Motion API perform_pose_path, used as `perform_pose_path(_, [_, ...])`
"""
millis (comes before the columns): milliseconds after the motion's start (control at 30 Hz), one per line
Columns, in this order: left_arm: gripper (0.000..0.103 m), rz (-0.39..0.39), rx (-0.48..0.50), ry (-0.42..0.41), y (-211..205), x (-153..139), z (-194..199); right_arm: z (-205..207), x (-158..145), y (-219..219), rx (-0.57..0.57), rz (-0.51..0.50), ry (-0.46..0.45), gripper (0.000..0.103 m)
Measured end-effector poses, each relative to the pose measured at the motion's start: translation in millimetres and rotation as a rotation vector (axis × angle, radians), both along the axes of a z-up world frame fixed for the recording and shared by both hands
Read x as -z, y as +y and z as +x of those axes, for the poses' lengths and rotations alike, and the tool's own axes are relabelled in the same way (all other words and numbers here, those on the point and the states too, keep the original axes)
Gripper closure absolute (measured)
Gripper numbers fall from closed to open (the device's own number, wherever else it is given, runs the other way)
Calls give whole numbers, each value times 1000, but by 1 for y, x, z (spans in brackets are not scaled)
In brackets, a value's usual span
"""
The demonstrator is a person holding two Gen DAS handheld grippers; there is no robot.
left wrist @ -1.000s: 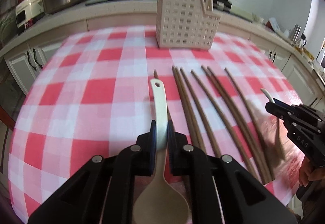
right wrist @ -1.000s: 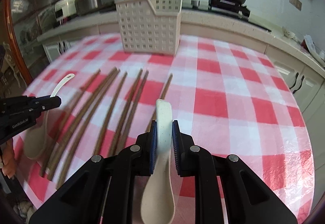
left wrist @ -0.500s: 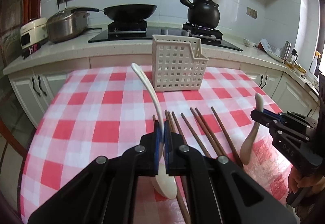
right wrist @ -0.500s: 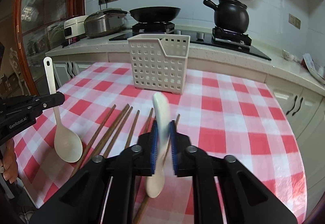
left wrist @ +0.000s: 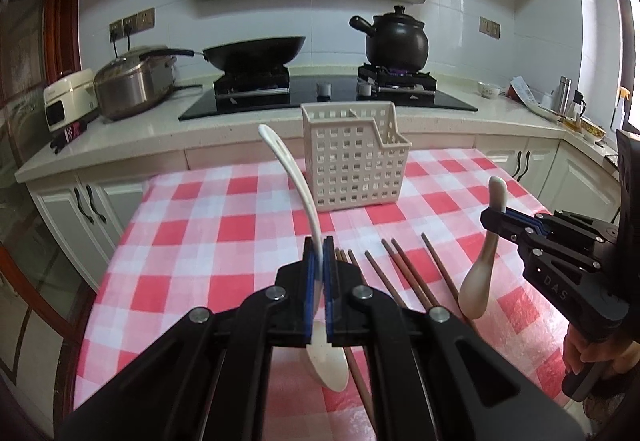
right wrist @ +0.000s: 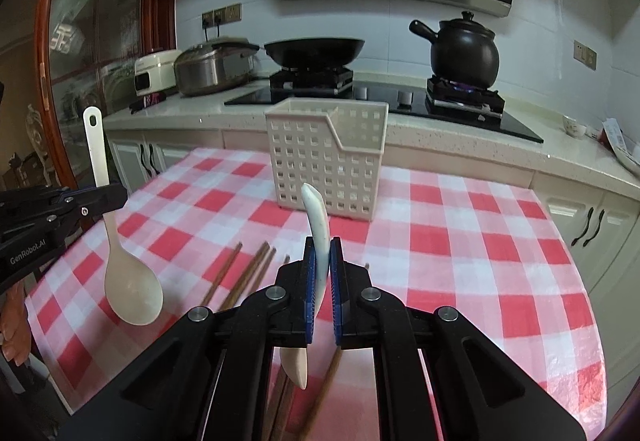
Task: Organize utensils
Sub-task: 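Lift both held spoons and carry them over the white basket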
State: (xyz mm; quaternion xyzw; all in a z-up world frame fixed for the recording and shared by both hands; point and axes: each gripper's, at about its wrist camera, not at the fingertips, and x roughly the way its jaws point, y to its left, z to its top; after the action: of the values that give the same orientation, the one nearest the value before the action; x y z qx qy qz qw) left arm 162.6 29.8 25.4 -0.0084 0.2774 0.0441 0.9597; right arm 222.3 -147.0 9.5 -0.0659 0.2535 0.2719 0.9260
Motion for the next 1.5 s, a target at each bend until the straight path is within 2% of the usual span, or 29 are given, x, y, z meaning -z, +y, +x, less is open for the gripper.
perform_pose_path(333, [99,39,22,-74,-9,-36,28,27,-28,13,-1,50,-57,96])
perform_pose_path(667, [99,-7,27,-148,-1,-69,78,73,-47,19,25,103,-64,96])
perform_pose_path(967, [99,-21,51,-189,3,-84,116,111,-59,22,26,130,-67,96])
perform_pose_path(1267, [99,-10,43,-263,15,-109,152,146,-91,28,26,159,-132,96])
perform_pose_path(1500, [99,-12,52,-277,15,-113,184,166,-114,41,24,166,-187,96])
